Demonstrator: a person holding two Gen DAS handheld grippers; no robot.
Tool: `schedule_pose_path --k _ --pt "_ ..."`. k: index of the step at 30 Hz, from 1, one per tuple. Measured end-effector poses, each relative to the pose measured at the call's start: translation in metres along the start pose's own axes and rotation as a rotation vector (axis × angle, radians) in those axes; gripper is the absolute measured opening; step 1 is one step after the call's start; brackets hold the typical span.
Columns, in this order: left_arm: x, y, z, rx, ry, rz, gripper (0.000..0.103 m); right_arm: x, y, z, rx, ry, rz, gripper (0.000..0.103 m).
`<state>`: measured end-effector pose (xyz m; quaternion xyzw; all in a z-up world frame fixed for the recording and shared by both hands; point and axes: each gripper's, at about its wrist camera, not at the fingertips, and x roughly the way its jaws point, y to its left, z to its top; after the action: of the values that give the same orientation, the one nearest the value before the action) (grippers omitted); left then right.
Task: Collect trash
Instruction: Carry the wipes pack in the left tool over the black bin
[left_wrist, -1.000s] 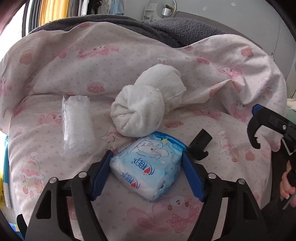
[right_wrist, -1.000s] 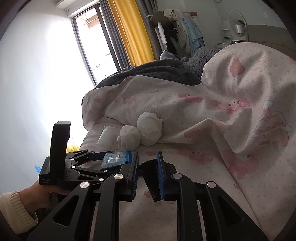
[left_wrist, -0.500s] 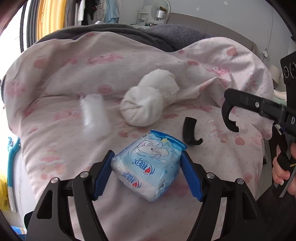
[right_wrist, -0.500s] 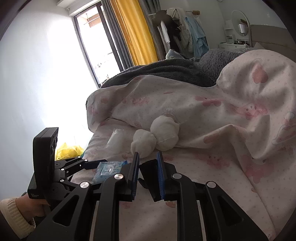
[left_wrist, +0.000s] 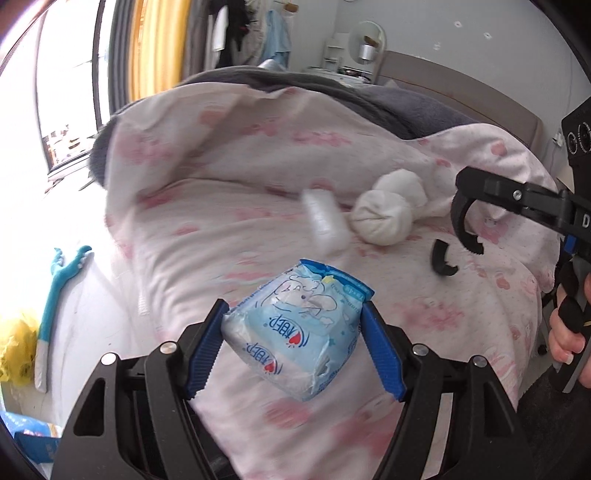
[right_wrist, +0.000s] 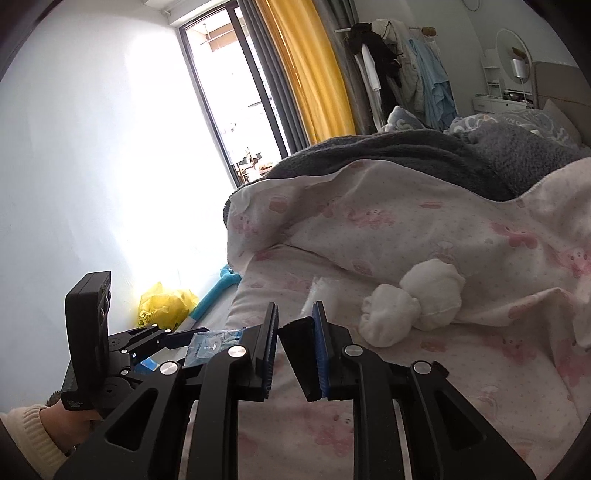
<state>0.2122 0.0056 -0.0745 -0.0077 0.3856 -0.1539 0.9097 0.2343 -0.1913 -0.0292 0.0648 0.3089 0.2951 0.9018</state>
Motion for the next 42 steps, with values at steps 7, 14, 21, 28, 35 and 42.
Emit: schedule_pose_path --k 7,14,21,28,35,42 --pt "-0.019 0.044 -0.013 -0.084 -0.003 0.075 0.075 0.015 0.047 0.009 -0.050 0.009 0.042 0.019" --pt "-0.031 0.075 -0.030 -0.129 0.023 0.134 0.075 0.032 0.091 0.013 -0.091 0.038 0.090 0.019" --pt "-0.035 0.100 -0.055 -0.146 0.074 0.177 0.075 0.046 0.131 0.013 -0.125 0.056 0.128 0.019" --pt "-0.031 0.125 -0.086 -0.176 0.162 0.208 0.075 0.060 0.160 0.011 -0.135 0.079 0.162 0.019" --pt "-0.024 0.161 -0.124 -0.268 0.279 0.240 0.075 0.081 0.193 0.006 -0.143 0.119 0.195 0.019" --pt "-0.019 0.190 -0.155 -0.339 0.388 0.242 0.075 0.102 0.219 -0.001 -0.153 0.170 0.216 0.019"
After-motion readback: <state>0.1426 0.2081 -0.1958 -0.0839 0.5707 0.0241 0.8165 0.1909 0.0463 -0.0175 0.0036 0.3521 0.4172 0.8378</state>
